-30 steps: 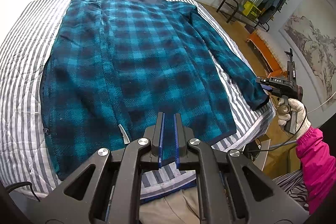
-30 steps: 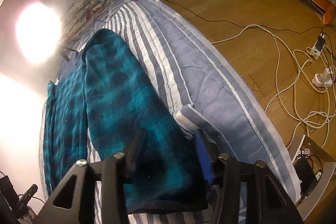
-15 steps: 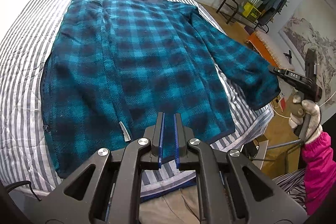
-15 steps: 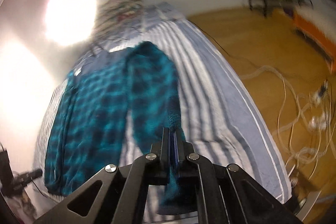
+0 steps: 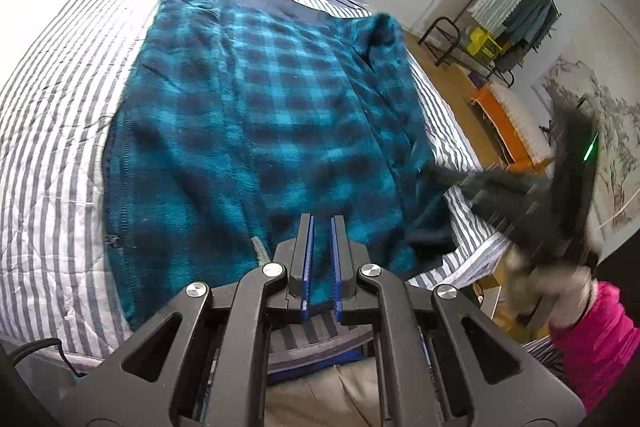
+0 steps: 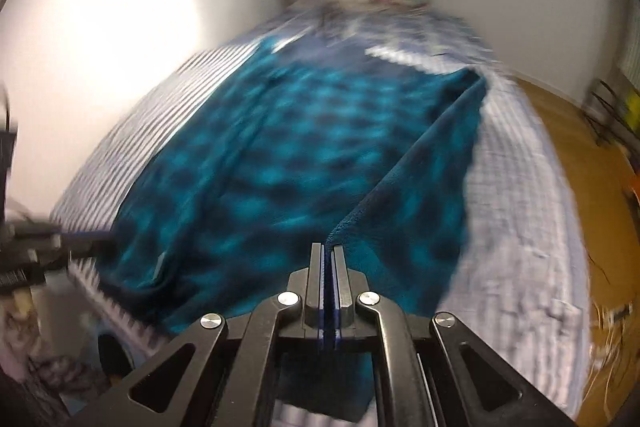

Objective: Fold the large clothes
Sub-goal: 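Lay the gripped sleeve across the jacket body with the right tool and open it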

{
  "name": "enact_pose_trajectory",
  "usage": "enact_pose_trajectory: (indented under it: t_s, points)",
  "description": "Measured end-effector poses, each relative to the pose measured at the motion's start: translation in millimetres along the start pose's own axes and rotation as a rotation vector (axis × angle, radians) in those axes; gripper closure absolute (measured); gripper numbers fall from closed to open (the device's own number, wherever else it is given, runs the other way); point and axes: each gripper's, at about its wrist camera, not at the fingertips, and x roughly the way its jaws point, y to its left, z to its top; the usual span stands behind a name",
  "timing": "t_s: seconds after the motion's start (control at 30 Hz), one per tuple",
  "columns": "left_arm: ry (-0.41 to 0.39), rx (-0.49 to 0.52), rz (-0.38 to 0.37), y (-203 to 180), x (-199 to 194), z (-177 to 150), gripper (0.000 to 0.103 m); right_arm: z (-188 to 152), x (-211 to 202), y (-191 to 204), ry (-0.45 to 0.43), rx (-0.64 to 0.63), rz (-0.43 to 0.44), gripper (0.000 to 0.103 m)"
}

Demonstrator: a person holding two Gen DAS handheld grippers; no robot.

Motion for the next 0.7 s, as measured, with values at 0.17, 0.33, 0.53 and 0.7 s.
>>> enact_pose_trajectory:
  t_s: [0.17,0.33,0.53,0.7]
  points:
    - [-0.009,-0.053,0.014,19,-7,2,0.098,-14,41,43,0.102,-0.110,0.008,0.103]
    - [-0.001,-0.076,0.015,26,-6,0,0.098,-13,47,30,0.130,-0.028,0.093,0.096]
    - [0.027,-0.091,-0.027,19,0,-4,0.098,-9,-2,-5,0.025,0.115,0.296,0.064]
    - [0.083,-0.141,-0.087,11,21,-4,0.097,-23,-26,-72,-0.051,0.343,0.286,0.061]
